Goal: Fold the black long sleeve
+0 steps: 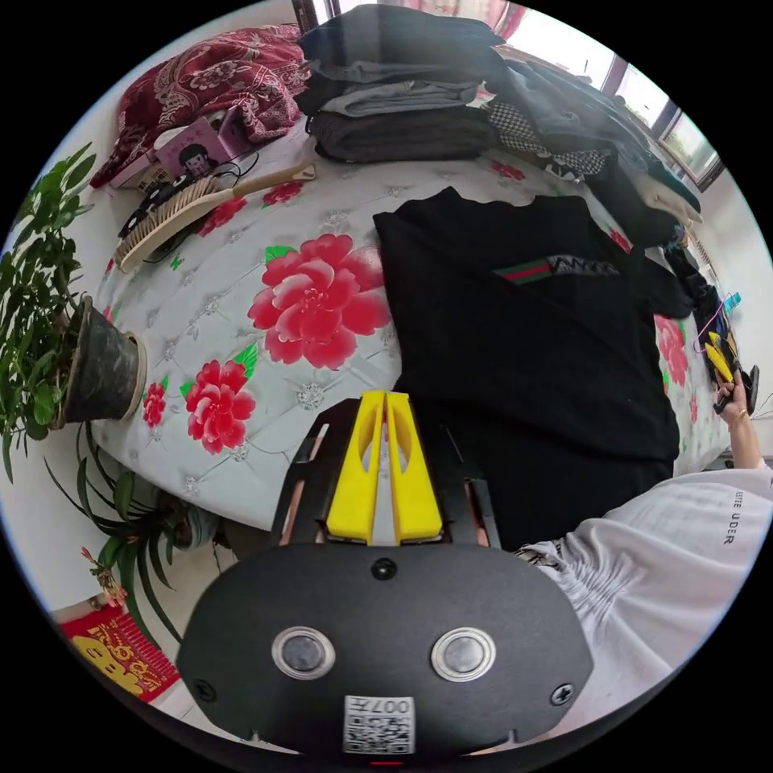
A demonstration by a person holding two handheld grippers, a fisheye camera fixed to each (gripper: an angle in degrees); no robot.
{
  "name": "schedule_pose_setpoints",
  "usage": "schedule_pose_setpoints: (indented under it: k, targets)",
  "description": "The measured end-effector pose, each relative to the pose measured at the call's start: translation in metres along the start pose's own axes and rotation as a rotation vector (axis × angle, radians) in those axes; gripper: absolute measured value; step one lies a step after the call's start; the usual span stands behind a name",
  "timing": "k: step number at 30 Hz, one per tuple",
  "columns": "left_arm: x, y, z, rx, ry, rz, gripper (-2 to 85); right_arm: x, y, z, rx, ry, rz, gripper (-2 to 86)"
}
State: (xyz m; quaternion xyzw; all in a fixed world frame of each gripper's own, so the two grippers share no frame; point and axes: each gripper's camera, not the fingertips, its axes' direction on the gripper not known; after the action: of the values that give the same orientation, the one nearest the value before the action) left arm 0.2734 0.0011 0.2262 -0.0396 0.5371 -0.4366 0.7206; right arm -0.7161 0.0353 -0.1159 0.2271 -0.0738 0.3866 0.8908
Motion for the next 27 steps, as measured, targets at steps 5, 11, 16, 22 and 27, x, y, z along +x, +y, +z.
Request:
schedule_pose_setpoints:
  k: [5,11,16,22,27]
  targets:
    - [0.020,-0.054,0.006,-0.018,-0.005,0.039,-0.7,0.028,-0.079,0.027,0.025,0.127,0.022,7.6]
    - [0.036,-0.142,0.022,0.017,0.007,0.033,-0.6,0.049,-0.150,0.069,-0.048,0.363,-0.029,8.5]
    - [0.050,-0.195,0.060,-0.006,-0.049,0.070,-0.8,0.060,-0.170,0.090,-0.047,0.470,-0.035,5.7]
    - [0.037,-0.213,0.107,-0.072,-0.169,0.061,-0.9,0.025,-0.166,0.049,0.051,0.389,-0.226,0.7]
    - [0.012,-0.206,0.108,-0.048,-0.125,0.012,-0.9,0.048,-0.131,-0.045,0.300,0.330,-0.082,0.1]
